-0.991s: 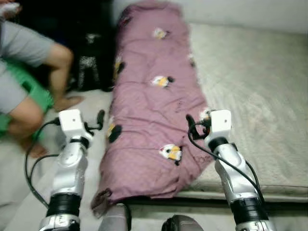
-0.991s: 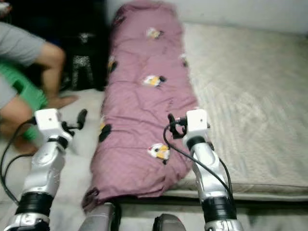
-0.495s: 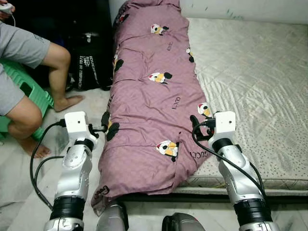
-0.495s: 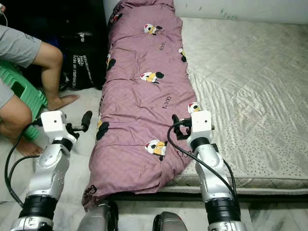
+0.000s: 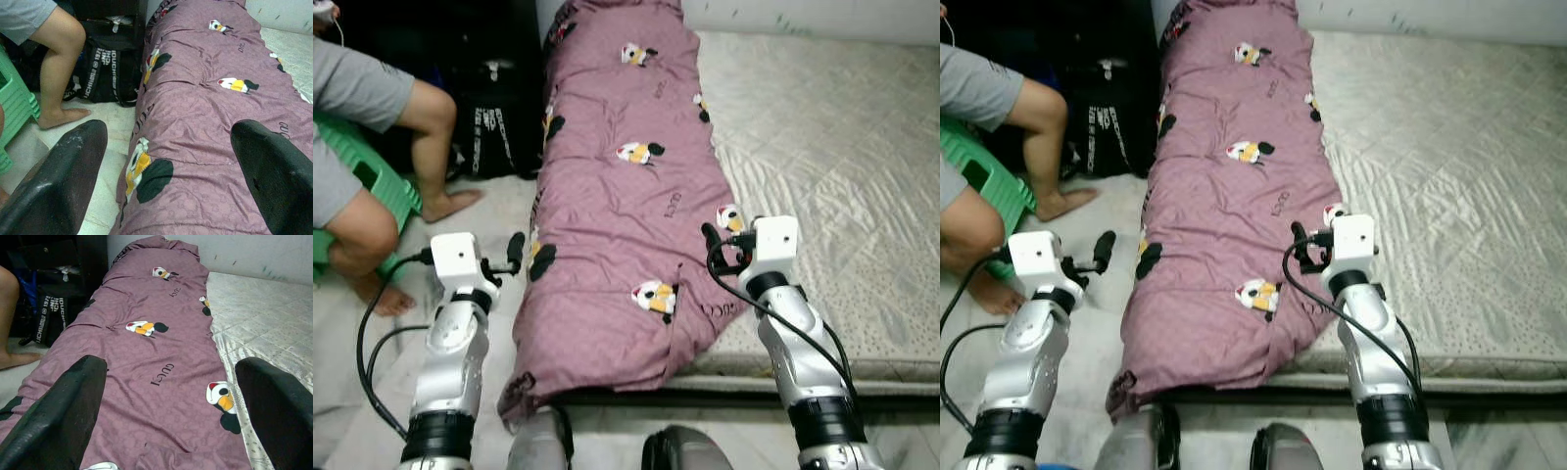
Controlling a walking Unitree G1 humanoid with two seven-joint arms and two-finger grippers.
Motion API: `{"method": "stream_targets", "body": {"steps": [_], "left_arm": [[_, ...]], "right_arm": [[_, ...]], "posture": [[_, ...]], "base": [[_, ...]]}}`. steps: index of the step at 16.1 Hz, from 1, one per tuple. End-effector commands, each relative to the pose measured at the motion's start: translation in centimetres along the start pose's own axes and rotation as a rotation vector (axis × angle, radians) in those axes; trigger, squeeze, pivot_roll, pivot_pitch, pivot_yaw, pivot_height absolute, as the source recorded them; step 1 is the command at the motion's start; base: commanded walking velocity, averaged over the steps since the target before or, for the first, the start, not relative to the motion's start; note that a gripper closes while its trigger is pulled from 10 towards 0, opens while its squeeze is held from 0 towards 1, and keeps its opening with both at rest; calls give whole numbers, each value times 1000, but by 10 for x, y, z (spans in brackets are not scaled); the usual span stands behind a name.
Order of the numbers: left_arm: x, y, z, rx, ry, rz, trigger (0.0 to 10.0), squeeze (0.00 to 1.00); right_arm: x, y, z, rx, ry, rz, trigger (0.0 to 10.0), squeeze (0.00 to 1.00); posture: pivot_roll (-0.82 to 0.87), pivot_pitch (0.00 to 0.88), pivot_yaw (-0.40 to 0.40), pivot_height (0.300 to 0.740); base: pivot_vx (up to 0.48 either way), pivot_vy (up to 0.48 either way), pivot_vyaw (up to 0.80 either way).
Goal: Clean up the room
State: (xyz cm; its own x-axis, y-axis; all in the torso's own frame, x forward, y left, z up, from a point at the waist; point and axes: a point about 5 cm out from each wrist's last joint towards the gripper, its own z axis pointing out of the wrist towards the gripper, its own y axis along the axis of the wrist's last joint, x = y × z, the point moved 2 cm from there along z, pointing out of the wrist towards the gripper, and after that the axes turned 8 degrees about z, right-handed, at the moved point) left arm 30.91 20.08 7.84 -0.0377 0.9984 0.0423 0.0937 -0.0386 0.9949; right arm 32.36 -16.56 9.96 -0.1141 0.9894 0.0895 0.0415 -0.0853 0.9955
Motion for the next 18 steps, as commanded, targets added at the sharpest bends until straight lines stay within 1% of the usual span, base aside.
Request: {"method": "stream_targets", "body": {"steps": [1,3,9,18], "left_arm": [[-2,-4,-3,17,-3,5,10000,0],[-3,-4,-3,20,-5,5,10000,0],[-5,-1,1,14,-23,-3,10000,0],[-7,1,2,2,-49,-13,10000,0]], "right_arm": [[1,0,-1,-4,2,4,10000,0],[2,-1,-1,-3,5,5,10000,0],[5,-3,0,1,24,10,10000,0],[7,-4,0,1,25,8,10000,0]], "posture": [[-1,127,-56,652],[0,124,-54,638],[2,112,-51,638],[4,119,-47,638]], "base": [[0,0,0],[0,0,0],[0,0,0],[0,0,0]]}}
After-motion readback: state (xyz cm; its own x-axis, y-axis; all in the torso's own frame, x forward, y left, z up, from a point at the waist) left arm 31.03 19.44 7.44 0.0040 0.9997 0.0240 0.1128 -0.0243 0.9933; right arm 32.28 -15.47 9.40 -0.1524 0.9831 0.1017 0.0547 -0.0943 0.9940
